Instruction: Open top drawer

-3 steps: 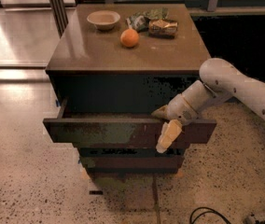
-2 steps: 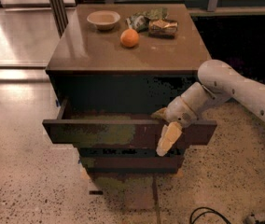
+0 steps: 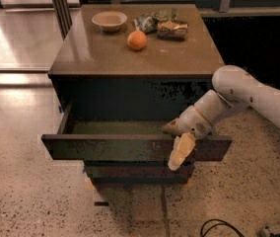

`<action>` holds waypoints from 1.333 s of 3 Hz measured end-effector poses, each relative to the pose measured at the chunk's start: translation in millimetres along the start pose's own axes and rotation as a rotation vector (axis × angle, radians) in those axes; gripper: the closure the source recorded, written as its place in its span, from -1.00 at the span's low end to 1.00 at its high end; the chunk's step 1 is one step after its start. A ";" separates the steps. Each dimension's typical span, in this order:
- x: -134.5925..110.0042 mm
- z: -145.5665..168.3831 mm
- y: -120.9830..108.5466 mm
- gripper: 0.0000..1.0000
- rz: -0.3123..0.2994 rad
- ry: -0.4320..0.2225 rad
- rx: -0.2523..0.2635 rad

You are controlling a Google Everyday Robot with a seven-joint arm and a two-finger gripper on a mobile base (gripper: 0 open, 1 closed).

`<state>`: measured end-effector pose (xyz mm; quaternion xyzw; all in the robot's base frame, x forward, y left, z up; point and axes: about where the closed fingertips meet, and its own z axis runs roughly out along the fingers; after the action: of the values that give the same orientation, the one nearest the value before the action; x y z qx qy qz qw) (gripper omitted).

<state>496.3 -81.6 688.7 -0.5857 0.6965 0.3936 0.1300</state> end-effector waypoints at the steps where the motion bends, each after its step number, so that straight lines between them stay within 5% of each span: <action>1: 0.0 0.0 0.0 -1.00 0.000 0.000 0.000; 3: 2.1 6.8 5.0 -1.00 0.002 -0.002 -0.045; 4: 6.4 8.2 25.3 -1.00 0.012 -0.006 -0.091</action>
Offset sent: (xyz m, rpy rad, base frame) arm -0.0218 0.0064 -0.0263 0.0452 0.1063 0.0820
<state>468.9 -80.3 689.2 -0.5858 0.6811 0.4272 0.1028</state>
